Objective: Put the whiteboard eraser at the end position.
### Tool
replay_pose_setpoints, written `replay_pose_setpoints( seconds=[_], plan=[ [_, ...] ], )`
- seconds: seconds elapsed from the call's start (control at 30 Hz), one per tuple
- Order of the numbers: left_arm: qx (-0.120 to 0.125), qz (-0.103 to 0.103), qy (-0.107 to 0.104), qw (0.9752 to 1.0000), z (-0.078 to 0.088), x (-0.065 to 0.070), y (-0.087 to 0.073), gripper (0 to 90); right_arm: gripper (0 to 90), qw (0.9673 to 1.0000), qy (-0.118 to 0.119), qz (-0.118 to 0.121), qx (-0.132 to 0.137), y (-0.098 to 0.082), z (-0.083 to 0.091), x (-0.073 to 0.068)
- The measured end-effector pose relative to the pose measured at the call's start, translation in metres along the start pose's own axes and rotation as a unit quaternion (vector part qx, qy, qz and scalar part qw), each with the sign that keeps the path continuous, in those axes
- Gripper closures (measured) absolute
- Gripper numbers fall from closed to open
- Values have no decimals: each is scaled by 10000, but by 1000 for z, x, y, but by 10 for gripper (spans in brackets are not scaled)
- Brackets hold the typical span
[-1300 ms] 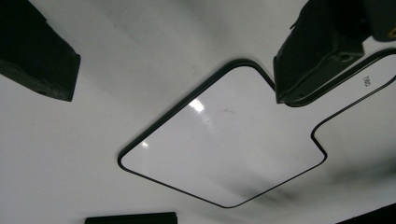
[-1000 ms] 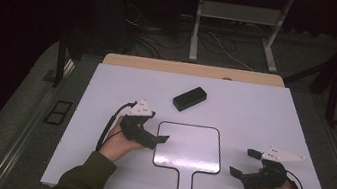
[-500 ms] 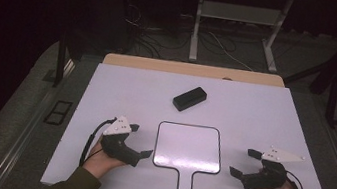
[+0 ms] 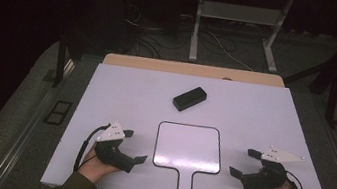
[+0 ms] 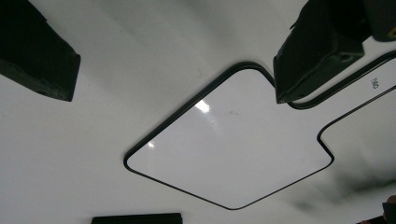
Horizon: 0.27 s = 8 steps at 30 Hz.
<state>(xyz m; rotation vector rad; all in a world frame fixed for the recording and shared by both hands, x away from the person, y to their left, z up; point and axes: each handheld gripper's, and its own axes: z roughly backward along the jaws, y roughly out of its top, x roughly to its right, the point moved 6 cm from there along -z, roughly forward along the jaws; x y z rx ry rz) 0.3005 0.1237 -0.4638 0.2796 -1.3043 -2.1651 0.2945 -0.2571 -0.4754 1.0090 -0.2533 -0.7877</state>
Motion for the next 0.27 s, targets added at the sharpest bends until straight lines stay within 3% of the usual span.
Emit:
replay_pose_setpoints(
  seconds=[0.27],
  plan=[
    [-34, -12, -30, 10000, -1, 1, 0, 0, 0, 10000, -3, 12, 2, 0, 0, 0]
  ],
)
